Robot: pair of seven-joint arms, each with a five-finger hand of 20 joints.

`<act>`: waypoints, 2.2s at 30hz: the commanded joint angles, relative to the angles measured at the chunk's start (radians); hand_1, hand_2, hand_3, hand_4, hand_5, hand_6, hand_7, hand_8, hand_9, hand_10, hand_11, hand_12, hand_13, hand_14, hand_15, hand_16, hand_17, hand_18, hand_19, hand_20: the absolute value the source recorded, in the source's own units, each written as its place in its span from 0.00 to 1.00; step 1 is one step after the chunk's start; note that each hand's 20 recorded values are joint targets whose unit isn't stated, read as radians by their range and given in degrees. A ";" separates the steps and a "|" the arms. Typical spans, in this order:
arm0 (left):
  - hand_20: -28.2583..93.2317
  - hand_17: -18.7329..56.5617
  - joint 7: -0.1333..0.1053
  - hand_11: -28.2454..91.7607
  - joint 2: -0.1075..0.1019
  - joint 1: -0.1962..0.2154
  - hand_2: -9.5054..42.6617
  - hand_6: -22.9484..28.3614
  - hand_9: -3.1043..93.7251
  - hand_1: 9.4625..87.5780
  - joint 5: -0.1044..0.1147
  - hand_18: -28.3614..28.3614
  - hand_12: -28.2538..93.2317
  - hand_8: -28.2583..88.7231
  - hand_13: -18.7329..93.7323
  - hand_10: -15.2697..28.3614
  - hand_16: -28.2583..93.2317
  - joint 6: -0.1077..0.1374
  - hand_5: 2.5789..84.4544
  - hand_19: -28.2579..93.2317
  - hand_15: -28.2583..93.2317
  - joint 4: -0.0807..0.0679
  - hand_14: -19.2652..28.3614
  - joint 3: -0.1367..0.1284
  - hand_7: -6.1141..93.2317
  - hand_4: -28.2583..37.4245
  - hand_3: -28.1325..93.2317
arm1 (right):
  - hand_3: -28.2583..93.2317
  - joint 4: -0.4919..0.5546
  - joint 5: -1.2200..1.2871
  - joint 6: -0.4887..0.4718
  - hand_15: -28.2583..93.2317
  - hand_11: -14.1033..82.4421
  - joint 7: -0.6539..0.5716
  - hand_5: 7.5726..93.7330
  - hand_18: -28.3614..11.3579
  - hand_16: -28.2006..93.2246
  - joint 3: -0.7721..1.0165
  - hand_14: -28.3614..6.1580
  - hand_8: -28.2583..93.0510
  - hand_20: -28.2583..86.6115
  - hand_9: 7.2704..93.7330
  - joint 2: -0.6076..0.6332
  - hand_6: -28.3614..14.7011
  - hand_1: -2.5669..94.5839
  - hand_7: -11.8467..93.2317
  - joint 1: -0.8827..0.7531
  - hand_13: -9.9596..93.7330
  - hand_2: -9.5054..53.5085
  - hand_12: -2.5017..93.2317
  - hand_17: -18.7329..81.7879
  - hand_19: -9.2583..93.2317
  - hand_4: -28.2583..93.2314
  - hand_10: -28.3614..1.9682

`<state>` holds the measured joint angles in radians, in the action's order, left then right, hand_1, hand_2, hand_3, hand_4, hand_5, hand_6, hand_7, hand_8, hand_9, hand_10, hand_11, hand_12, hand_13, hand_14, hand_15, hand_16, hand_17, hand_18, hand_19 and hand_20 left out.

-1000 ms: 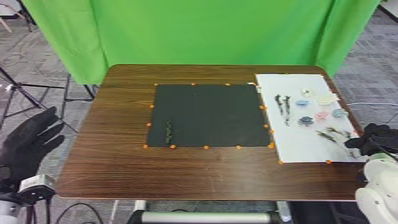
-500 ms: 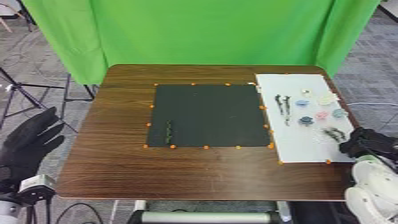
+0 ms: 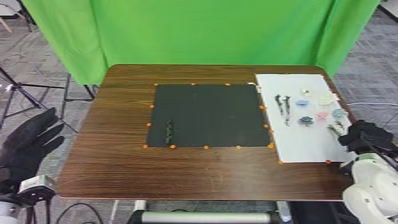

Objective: Arrange flowers

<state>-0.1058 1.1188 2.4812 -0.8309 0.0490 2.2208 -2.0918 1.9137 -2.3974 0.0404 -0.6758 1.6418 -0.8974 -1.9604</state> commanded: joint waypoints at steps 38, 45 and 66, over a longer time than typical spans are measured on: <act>0.32 0.11 0.043 0.37 -0.021 -0.016 0.12 0.48 0.23 0.18 -0.003 0.82 0.38 0.14 0.31 0.56 0.29 -0.005 0.27 0.54 0.40 -0.006 0.64 0.018 0.30 0.00 0.82 | 0.93 -0.153 -0.195 -0.092 0.96 0.84 0.101 0.75 0.14 0.54 -0.637 0.47 0.43 0.67 0.82 -0.563 0.67 0.44 0.69 0.378 0.78 0.00 0.60 0.43 0.85 0.09 0.56; 0.32 0.11 0.050 0.37 -0.033 -0.030 0.12 0.48 0.23 0.18 -0.001 0.82 0.38 0.14 0.31 0.56 0.29 -0.009 0.27 0.54 0.40 -0.013 0.64 0.030 0.30 0.00 0.82 | 0.93 -0.175 -0.237 -0.109 0.96 0.84 0.104 0.76 0.14 0.54 -0.619 0.47 0.42 0.66 0.83 -0.607 0.68 0.43 0.68 0.350 0.79 0.00 0.60 0.43 0.86 0.08 0.57; 0.32 0.11 0.052 0.37 -0.037 -0.031 0.12 0.48 0.23 0.18 -0.002 0.81 0.38 0.13 0.31 0.57 0.29 -0.011 0.27 0.54 0.40 -0.014 0.64 0.032 0.31 0.00 0.82 | 0.91 -0.209 -0.296 -0.141 0.94 0.82 0.125 0.76 0.15 0.54 -0.614 0.49 0.40 0.65 0.80 -0.621 0.69 0.42 0.66 0.335 0.78 0.00 0.59 0.43 0.85 0.06 0.57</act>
<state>-0.0607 1.0831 2.4449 -0.8315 0.0449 2.2080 -2.0591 1.7359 -2.6676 -0.0606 -0.5438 1.0282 -1.5147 -1.5990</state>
